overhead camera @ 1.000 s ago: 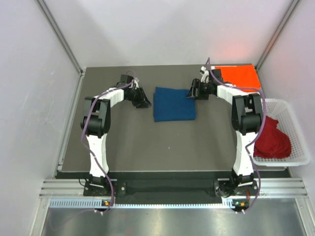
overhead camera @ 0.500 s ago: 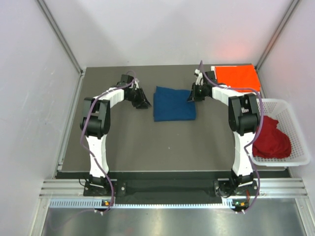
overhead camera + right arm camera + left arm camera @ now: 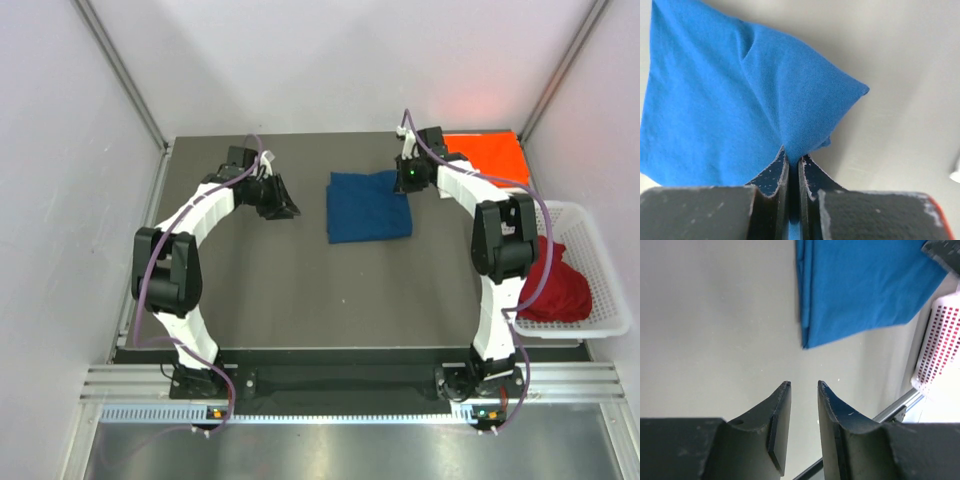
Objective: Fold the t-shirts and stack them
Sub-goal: Fold the tshirt, then neatly place the folded tshirt to the corner
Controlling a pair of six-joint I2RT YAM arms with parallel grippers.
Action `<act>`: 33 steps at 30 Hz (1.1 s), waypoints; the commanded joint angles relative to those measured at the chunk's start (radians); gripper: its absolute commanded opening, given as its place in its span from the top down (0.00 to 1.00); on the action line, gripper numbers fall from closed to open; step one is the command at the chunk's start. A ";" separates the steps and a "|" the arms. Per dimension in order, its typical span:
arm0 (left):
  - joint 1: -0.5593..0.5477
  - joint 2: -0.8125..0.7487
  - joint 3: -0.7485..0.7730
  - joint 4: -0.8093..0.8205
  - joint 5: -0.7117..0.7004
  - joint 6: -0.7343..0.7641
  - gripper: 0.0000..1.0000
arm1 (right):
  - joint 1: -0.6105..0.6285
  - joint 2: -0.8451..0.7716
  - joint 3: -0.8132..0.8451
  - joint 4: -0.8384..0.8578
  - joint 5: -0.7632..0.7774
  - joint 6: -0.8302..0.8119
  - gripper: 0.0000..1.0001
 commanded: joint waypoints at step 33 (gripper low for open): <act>-0.007 -0.082 0.012 -0.051 0.035 0.062 0.69 | -0.075 -0.072 0.321 -0.105 0.432 -0.360 1.00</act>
